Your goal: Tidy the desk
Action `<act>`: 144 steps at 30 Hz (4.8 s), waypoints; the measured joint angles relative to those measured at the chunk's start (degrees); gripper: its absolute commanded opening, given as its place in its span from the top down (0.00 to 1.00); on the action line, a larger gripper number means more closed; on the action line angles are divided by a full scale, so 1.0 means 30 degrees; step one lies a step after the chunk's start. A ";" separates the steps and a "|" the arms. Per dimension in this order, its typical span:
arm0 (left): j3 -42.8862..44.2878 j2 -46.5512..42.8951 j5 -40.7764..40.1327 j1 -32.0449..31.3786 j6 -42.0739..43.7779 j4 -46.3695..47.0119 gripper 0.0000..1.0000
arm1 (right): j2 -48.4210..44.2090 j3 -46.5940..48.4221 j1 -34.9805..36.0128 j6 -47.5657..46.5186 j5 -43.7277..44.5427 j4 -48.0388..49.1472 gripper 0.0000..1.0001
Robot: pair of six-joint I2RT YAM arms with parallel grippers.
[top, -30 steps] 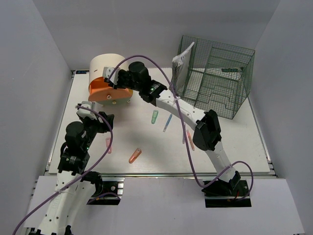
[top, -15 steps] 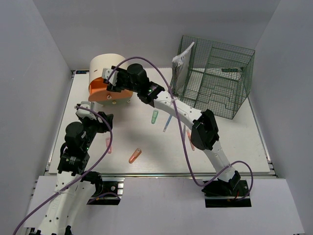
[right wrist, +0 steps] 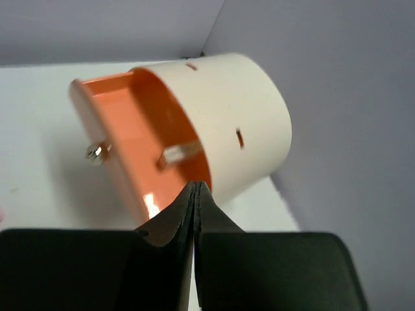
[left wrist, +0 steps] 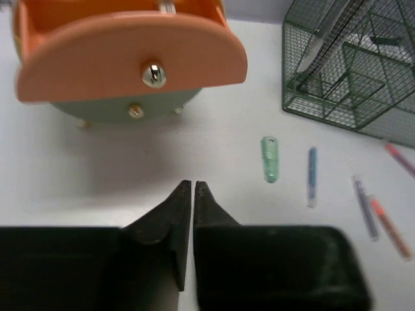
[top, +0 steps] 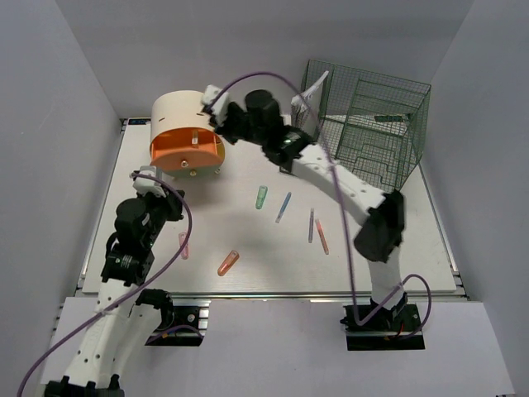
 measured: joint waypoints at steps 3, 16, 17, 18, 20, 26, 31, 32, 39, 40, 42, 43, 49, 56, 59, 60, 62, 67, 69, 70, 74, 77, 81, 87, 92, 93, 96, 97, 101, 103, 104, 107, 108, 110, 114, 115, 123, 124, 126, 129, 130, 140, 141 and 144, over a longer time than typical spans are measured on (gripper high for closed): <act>0.0000 0.1610 0.0240 0.0000 -0.0882 0.0138 1.00 | -0.4532 -0.4291 -0.1246 0.1727 -0.1515 -0.1319 1.00; 0.2113 0.8888 -0.1151 0.0000 -0.7883 0.0277 1.00 | -1.8119 -2.0480 -0.4000 0.5406 -0.9085 -0.2113 1.00; 0.2463 0.9194 -0.1443 0.0000 -0.8495 0.0109 1.00 | -1.8374 -2.0815 -0.4255 0.5515 -0.9092 -0.2018 1.00; 0.2761 0.9406 -0.1763 0.0000 -0.9143 -0.0058 1.00 | -1.8659 -2.1165 -0.4503 0.5625 -0.9107 -0.1800 1.00; 0.3162 0.9617 -0.2280 0.0000 -1.0389 -0.0408 1.00 | -1.9365 -2.2097 -0.4983 0.5872 -0.9282 -0.1151 1.00; 0.3840 0.9741 -0.3745 0.0007 -1.3486 -0.2018 1.00 | -2.0444 -2.3649 -0.6193 0.6339 -0.9683 -0.0175 1.00; 0.5107 1.0506 -0.4772 0.0007 -1.4906 -0.3373 1.00 | -2.1238 -2.4509 -0.7133 0.6499 -0.9712 0.0488 1.00; 0.5282 1.0673 -0.4874 0.0015 -1.5103 -0.3512 1.00 | -2.1296 -2.4618 -0.7264 0.6513 -0.9704 0.0568 1.00; 0.6200 1.1584 -0.5559 0.0022 -1.5875 -0.4546 1.00 | -2.1362 -2.5172 -0.8218 0.6550 -0.9719 0.1100 1.00; 0.6368 1.1737 -0.5639 0.0022 -1.5912 -0.4605 1.00 | -2.1369 -2.5208 -0.8335 0.6550 -0.9726 0.1129 1.00; 0.6725 1.2131 -0.5778 0.0022 -1.6021 -0.4634 1.00 | -2.1369 -2.5318 -0.8553 0.6543 -0.9719 0.1246 1.00; 0.6892 1.2327 -0.5829 0.0022 -1.6065 -0.4619 1.00 | -2.1369 -2.5361 -0.8655 0.6543 -0.9719 0.1268 1.00; 0.7956 1.3945 -0.6258 0.0022 -1.6327 -0.4473 1.00 | -2.1369 -2.5427 -0.9114 0.6535 -0.9741 0.1690 1.00; 0.9457 1.5722 -0.6776 0.0044 -1.6400 -0.4364 0.92 | -2.1362 -2.5427 -0.9442 0.6455 -0.9887 0.1807 1.00; 1.0236 1.6451 -0.6987 0.0124 -1.6393 -0.4277 0.79 | -2.1362 -2.5427 -0.9602 0.6353 -0.9981 0.1807 1.00; 1.0440 1.6684 -0.7023 0.0138 -1.6371 -0.4189 0.76 | -2.1362 -2.5427 -0.9639 0.6309 -1.0010 0.1807 1.00; 1.0877 1.7129 -0.7074 0.0226 -1.6393 -0.4131 0.72 | -2.1362 -2.5427 -0.9712 0.6207 -1.0105 0.1807 1.00; 1.1919 1.8272 -0.7140 0.0466 -1.6436 -0.4051 0.60 | -2.1362 -2.5427 -0.9850 0.6003 -1.0265 0.1807 1.00; 1.2240 1.8622 -0.7133 0.0619 -1.6415 -0.4051 0.58 | -2.1362 -2.5427 -0.9945 0.5974 -1.0287 0.1807 1.00; 1.2393 1.8782 -0.7125 0.0663 -1.6444 -0.4044 0.57 | -2.1362 -2.5427 -0.9989 0.5960 -1.0295 0.1807 1.00; 1.2932 1.9343 -0.7104 0.0903 -1.6444 -0.4044 0.53 | -2.1362 -2.5427 -1.0112 0.5938 -1.0353 0.1807 1.00; 1.3056 1.9584 -0.6943 0.1027 -1.6429 -0.4073 0.52 | -2.1362 -2.5427 -1.0178 0.5909 -1.0382 0.1807 1.00; 1.3114 1.9664 -0.6630 0.1158 -1.6385 -0.4124 0.62 | -2.1362 -2.5427 -1.0309 0.5850 -1.0455 0.1778 1.00; 1.2830 1.9591 -0.5938 0.1260 -1.5970 -0.3657 0.98 | -2.1354 -2.5427 -1.0448 0.5778 -1.0644 0.1763 1.00; 1.0601 1.8659 -0.4779 0.1290 -1.4105 -0.2244 1.00 | -2.1354 -2.5427 -1.0528 0.5668 -1.0724 0.1749 1.00; 1.0025 1.8389 -0.4386 0.1297 -1.3427 -0.1807 0.99 | -2.1354 -2.5427 -1.0557 0.5654 -1.0724 0.1734 1.00; 0.8750 1.7777 -0.3424 0.1297 -1.1497 -0.0423 0.82 | -2.1354 -2.5427 -1.0608 0.5625 -1.0732 0.1654 1.00; 0.8495 1.7639 -0.3169 0.1297 -1.0841 -0.0029 0.77 | -2.1354 -2.5427 -1.0622 0.5610 -1.0739 0.1617 1.00; 0.8276 1.7515 -0.2637 0.1290 -0.8655 0.1333 0.56 | -2.1354 -2.5427 -1.0732 0.5588 -1.0783 0.1566 1.00; 0.8276 1.7515 -0.2557 0.1290 -0.7737 0.1872 0.50 | -2.1354 -2.5427 -1.0739 0.5588 -1.0790 0.1530 1.00; 0.8276 1.7515 -0.2543 0.1297 -0.7329 0.2120 0.49 | -2.1354 -2.5427 -1.0739 0.5588 -1.0790 0.1515 1.00; 0.8284 1.7558 -0.2535 0.1290 -0.6339 0.2623 0.47 | -2.1325 -2.5427 -1.0797 0.5588 -1.0797 0.1494 1.00; 0.8327 1.7631 -0.2535 0.1297 -0.6047 0.2710 0.47 | -2.1325 -2.5427 -1.0834 0.5588 -1.0797 0.1486 1.00; 0.8568 1.7959 -0.2543 0.1297 -0.5610 0.2798 0.47 | -2.1325 -2.5427 -1.0877 0.5588 -1.0797 0.1494 1.00; 0.9027 1.8695 -0.2557 0.1297 -0.5078 0.2980 0.47 | -2.1325 -2.5427 -1.0979 0.5574 -1.0797 0.1494 1.00; 0.9100 1.8848 -0.2586 0.1290 -0.5013 0.3016 0.47 | -2.1325 -2.5427 -1.0987 0.5566 -1.0797 0.1494 1.00; 0.9318 1.9591 -0.2754 0.1290 -0.4801 0.3286 0.52 | -2.1325 -2.5427 -1.1096 0.5523 -1.0797 0.1486 1.00; 0.9318 1.9671 -0.2769 0.1290 -0.4794 0.3308 0.54 | -2.1325 -2.5427 -1.1096 0.5523 -1.0797 0.1486 1.00; 0.9347 1.9846 -0.2798 0.1290 -0.4809 0.3308 0.63 | -2.1325 -2.5427 -1.1111 0.5523 -1.0790 0.1486 1.00; 0.9384 1.9948 -0.2885 0.1290 -0.4881 0.3381 0.75 | -2.1325 -2.5427 -1.1125 0.5523 -1.0790 0.1486 1.00; 0.9384 1.9948 -0.2922 0.1290 -0.4881 0.3381 0.76 | -2.1325 -2.5427 -1.1132 0.5523 -1.0790 0.1486 1.00; 0.7694 1.8593 -0.3096 0.1268 -0.5180 0.4138 0.82 | -2.1325 -2.5427 -1.1234 0.5515 -1.0797 0.1479 1.00; 0.7104 1.7996 -0.3067 0.1217 -0.5217 0.4197 0.82 | -2.1325 -2.5427 -1.1234 0.5515 -1.0797 0.1479 1.00; 0.5319 1.5977 -0.2943 0.1071 -0.5319 0.4197 0.82 | -2.1325 -2.5427 -1.1234 0.5515 -1.0805 0.1479 1.00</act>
